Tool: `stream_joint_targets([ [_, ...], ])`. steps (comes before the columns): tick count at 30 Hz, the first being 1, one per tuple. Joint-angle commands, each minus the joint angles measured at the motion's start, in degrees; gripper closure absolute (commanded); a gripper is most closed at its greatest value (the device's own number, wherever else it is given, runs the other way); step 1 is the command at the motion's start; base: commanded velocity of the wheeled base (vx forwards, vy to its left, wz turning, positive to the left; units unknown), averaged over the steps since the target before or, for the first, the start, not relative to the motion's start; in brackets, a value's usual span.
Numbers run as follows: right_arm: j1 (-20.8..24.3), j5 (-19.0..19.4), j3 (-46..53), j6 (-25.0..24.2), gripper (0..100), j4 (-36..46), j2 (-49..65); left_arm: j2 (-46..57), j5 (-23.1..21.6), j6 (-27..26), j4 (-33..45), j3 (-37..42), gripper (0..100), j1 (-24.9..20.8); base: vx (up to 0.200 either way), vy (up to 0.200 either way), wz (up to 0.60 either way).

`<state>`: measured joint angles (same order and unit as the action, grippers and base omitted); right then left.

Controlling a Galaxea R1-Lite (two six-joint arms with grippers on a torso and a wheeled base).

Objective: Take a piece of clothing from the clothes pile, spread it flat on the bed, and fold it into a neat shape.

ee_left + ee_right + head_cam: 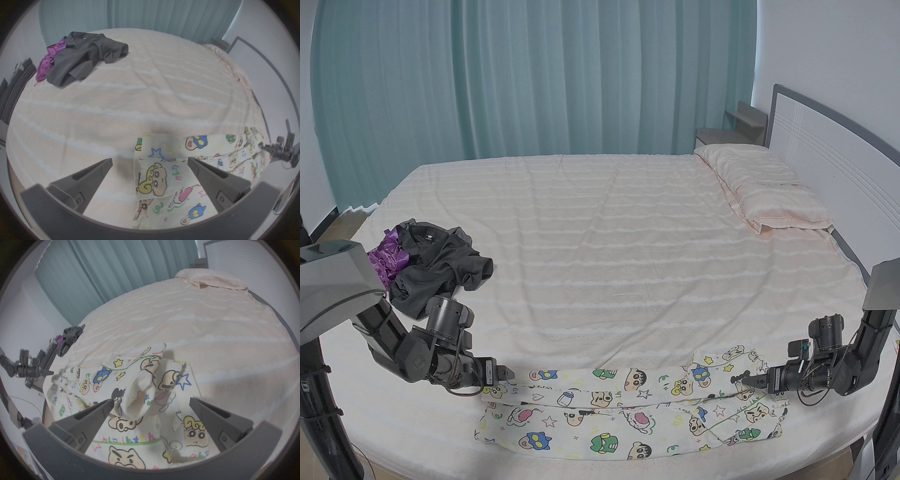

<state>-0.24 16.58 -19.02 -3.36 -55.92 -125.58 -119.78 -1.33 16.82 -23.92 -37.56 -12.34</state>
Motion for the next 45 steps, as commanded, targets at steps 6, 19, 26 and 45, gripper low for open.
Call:
stream_joint_targets([
  [6, 1.03, 1.88, 0.82, -7.09, 0, -0.42, 1.74, 12.38, -7.28, 9.46, 0.36, 3.46, 0, 4.08, 0.0, 0.0, 0.0],
  [19, 8.33, -0.58, -1.99, -16.67, 0, -0.42, -1.25, 21.61, -13.26, 30.64, -0.16, 9.17, 0, 4.34, 0.0, 0.0, 0.0],
  [26, 8.51, -5.59, -2.25, -16.5, 100, -0.42, -2.31, 21.96, -13.0, 30.29, -1.57, 10.66, 0, 4.25, 0.0, 0.0, 0.0],
  [45, 5.25, -6.56, 1.7, -16.15, 0, -0.51, 0.24, 22.58, -12.73, 30.11, -1.83, 11.9, 0, 3.64, 0.0, 0.0, 0.0],
])
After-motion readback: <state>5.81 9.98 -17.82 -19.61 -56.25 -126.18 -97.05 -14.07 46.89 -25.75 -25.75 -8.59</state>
